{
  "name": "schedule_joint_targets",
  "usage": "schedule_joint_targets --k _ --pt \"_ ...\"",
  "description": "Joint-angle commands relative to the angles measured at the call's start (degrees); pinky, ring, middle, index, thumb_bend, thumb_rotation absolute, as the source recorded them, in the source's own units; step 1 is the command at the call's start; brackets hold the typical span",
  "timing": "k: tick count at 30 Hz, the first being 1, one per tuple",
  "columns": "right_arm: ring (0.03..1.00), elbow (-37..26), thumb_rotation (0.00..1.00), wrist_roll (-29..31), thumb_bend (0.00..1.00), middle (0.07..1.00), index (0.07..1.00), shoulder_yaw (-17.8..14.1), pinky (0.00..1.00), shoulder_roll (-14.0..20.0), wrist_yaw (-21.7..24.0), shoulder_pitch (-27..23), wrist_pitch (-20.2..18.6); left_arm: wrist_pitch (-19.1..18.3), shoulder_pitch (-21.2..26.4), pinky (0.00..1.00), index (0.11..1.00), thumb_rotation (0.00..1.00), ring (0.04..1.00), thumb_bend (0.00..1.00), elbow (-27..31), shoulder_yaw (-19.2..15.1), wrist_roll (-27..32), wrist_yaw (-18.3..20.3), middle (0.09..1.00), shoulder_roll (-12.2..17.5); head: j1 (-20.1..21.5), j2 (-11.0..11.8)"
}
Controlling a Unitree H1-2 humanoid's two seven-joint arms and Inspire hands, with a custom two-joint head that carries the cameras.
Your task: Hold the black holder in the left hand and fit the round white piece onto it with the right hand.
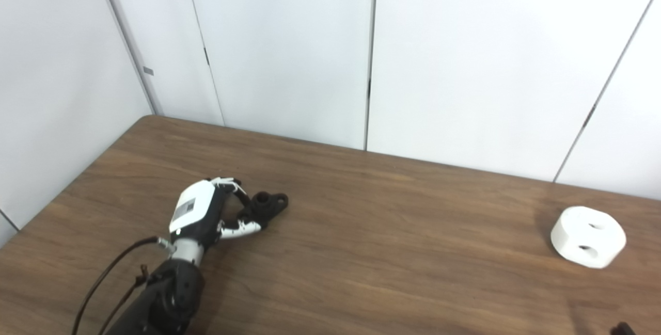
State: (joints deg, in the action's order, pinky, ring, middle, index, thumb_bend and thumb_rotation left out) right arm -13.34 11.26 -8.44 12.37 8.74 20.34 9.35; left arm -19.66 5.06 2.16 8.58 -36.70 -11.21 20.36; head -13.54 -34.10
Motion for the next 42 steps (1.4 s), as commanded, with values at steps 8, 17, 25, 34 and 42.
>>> schedule_joint_targets --k 8,17,25,34,42 --pt "1.0 -0.8 1.0 -1.8 0.66 0.967 0.962 1.2 1.0 -1.4 -0.9 0.8 -0.9 5.0 -5.5 1.0 0.486 0.05 0.909 0.52 7.8 5.8 -4.1 2.4 0.829 -1.7 3.2 -3.0" --pt "1.0 -2.6 1.0 -2.7 0.63 0.954 0.943 2.3 1.0 -2.0 -1.5 0.4 -1.3 6.4 -10.8 1.0 0.486 0.05 0.929 0.52 14.0 9.2 -4.8 7.6 0.846 -3.7 7.6 -6.3" --pt "0.992 -4.9 1.0 -4.0 0.62 0.948 0.942 3.3 1.0 -2.6 -2.2 0.0 -3.7 7.2 -13.7 1.0 0.486 0.05 0.936 0.52 16.8 11.9 -6.3 11.3 0.847 -4.4 10.7 -9.0" --pt "0.989 -7.7 1.0 -6.6 0.61 0.936 0.928 4.2 1.0 -3.8 -3.7 -0.3 -7.1 8.6 -14.3 1.0 0.486 0.05 0.947 0.52 18.0 14.6 -9.3 14.5 0.852 -4.0 13.4 -11.7" --pt "0.986 -10.1 0.99 -6.8 0.63 0.931 0.919 4.8 1.0 -4.0 -4.2 -0.1 -9.9 10.6 -14.8 1.0 0.486 0.05 0.941 0.52 17.2 16.8 -9.4 15.1 0.843 -4.3 15.1 -13.3"
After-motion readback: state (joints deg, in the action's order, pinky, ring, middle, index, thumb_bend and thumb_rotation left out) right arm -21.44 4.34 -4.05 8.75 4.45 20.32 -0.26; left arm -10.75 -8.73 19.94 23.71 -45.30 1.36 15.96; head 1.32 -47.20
